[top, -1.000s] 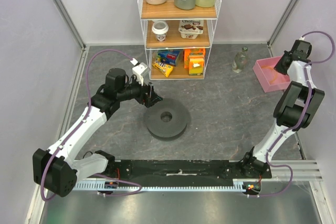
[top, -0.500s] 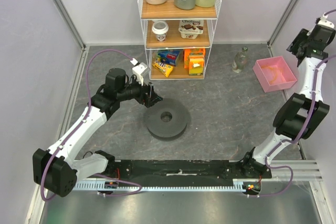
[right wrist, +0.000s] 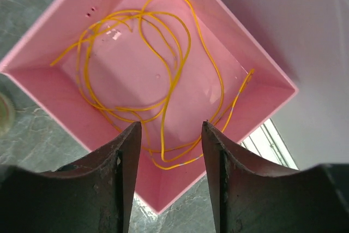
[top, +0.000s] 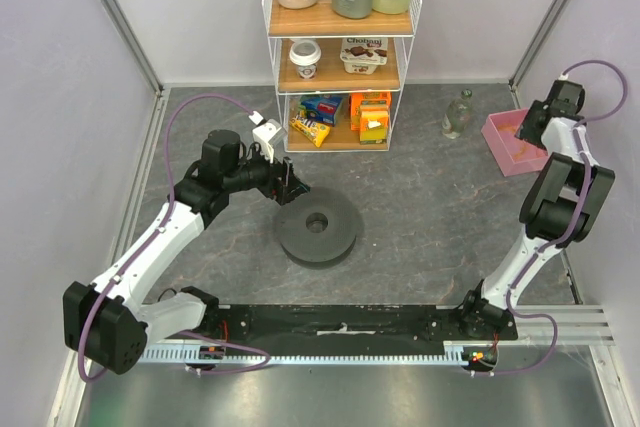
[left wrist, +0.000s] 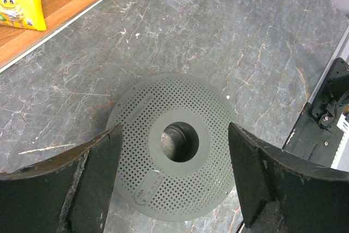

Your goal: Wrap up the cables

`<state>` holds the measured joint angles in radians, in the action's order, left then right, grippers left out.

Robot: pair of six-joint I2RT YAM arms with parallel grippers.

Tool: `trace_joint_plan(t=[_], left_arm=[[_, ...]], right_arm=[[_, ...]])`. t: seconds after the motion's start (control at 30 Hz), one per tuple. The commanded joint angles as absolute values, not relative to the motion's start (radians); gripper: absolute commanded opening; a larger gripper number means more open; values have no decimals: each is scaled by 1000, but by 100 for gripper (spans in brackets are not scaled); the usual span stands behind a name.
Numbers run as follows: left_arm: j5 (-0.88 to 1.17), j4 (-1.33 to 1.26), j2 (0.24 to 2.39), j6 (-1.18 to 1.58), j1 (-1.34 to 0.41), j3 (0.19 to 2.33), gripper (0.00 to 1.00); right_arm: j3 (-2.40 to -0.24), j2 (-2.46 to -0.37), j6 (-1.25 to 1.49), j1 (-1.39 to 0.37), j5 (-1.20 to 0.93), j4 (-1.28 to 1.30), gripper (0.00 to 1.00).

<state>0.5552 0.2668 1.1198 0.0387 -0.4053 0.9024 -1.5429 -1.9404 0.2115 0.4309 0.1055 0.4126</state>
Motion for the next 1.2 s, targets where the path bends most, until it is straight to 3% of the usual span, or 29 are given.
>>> trace_joint_plan(t=[0.0, 0.07, 0.13, 0.37, 0.4, 0.73, 1.17], left_arm=[[574, 238, 1129, 69, -407, 919, 84], [574, 238, 1132, 67, -408, 919, 84], [572, 238, 1134, 68, -408, 919, 84], [572, 244, 1134, 67, -408, 923, 84], [572, 244, 1135, 69, -408, 925, 84], [554, 256, 1118, 72, -408, 917, 85], [551, 264, 1103, 72, -407, 919, 87]], right_arm=[[-1523, -1973, 209, 428, 146, 336, 56], [-1520, -1989, 216, 428, 153, 324, 55], [-1522, -2000, 221, 430, 163, 311, 48], [-1555, -1933, 235, 428, 158, 313, 3], [-1563, -1910, 235, 428, 155, 317, 0], [-1664, -1711, 230, 436, 84, 321, 0], [-1868, -1620, 270, 480, -58, 333, 0]])
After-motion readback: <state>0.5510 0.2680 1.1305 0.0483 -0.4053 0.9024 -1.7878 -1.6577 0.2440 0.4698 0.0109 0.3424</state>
